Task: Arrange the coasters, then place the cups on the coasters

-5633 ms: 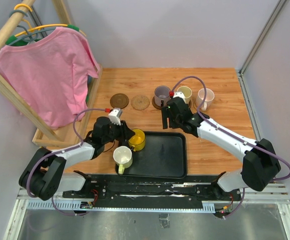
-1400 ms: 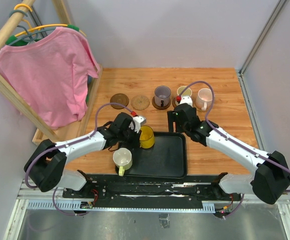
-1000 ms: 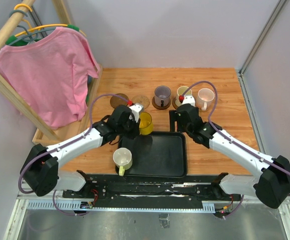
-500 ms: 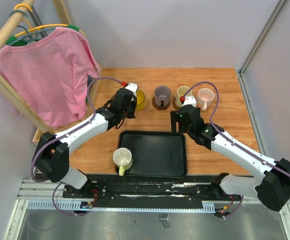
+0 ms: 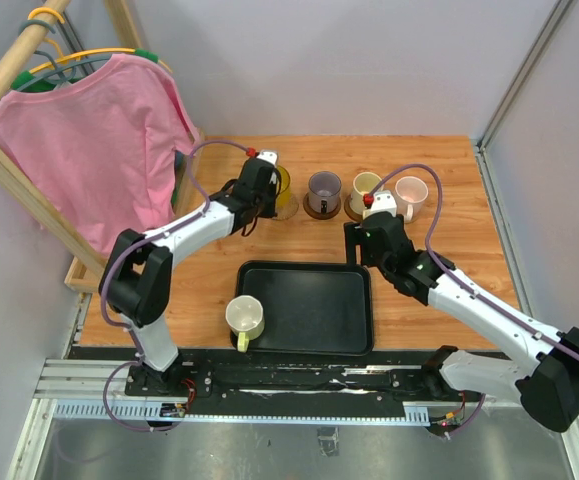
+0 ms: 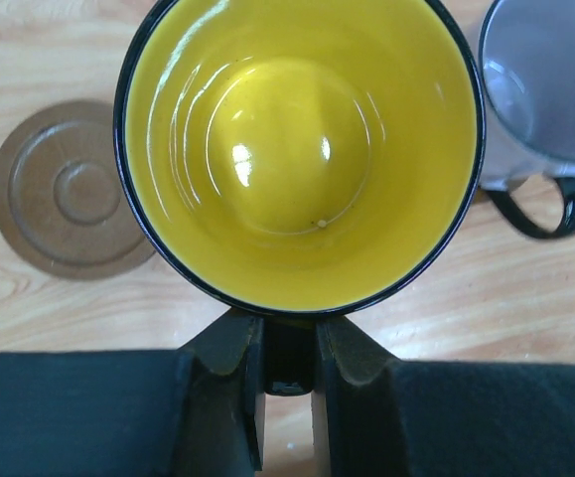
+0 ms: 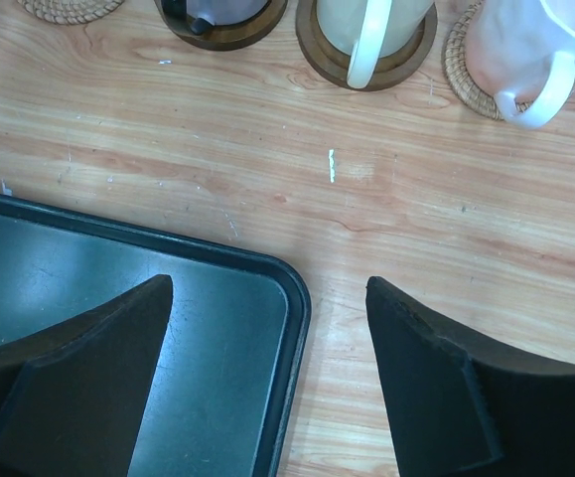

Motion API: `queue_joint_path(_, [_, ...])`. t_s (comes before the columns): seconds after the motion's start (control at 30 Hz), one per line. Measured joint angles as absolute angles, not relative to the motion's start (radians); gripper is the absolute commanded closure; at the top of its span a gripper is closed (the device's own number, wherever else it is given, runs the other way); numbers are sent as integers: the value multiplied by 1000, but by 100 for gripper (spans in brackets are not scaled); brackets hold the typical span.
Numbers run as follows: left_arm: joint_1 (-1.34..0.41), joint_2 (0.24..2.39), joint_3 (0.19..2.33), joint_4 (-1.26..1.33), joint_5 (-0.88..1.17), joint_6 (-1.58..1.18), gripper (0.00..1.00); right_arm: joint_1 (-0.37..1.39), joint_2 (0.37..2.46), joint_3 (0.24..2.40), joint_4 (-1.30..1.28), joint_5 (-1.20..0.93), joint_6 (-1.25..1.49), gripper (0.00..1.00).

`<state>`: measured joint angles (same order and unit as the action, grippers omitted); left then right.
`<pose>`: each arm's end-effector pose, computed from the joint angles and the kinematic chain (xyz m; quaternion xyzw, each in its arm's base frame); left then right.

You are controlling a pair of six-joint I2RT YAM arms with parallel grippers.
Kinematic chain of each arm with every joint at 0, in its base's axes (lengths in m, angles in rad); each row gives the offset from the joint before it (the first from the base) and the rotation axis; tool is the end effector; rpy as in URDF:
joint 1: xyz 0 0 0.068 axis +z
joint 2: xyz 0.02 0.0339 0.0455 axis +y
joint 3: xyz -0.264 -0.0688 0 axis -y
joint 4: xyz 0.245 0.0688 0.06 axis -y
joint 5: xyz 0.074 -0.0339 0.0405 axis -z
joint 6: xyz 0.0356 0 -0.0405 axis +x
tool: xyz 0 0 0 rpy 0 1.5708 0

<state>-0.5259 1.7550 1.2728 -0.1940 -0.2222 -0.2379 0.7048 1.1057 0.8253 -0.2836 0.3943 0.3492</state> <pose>0.3482 -0.1930 0.2445 0.0811 0.8937 -0.0674 0.4361 0.1947 0.1476 0.2822 -0.0589 0.8622 0.0896 0.4952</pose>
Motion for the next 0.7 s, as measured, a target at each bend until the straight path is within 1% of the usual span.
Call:
queue_joint_path(0.2, [-502, 1876, 1456, -257, -196, -242, 99, 705, 1096, 825, -282, 394, 338, 20])
queue_joint_path(0.27, [-497, 1901, 1485, -277, -190, -244, 100, 705, 1092, 825, -282, 395, 335, 20])
queue_joint_path(0.7, [-490, 1983, 1515, -374, -158, -263, 99, 705, 1115, 825, -280, 393, 328, 20])
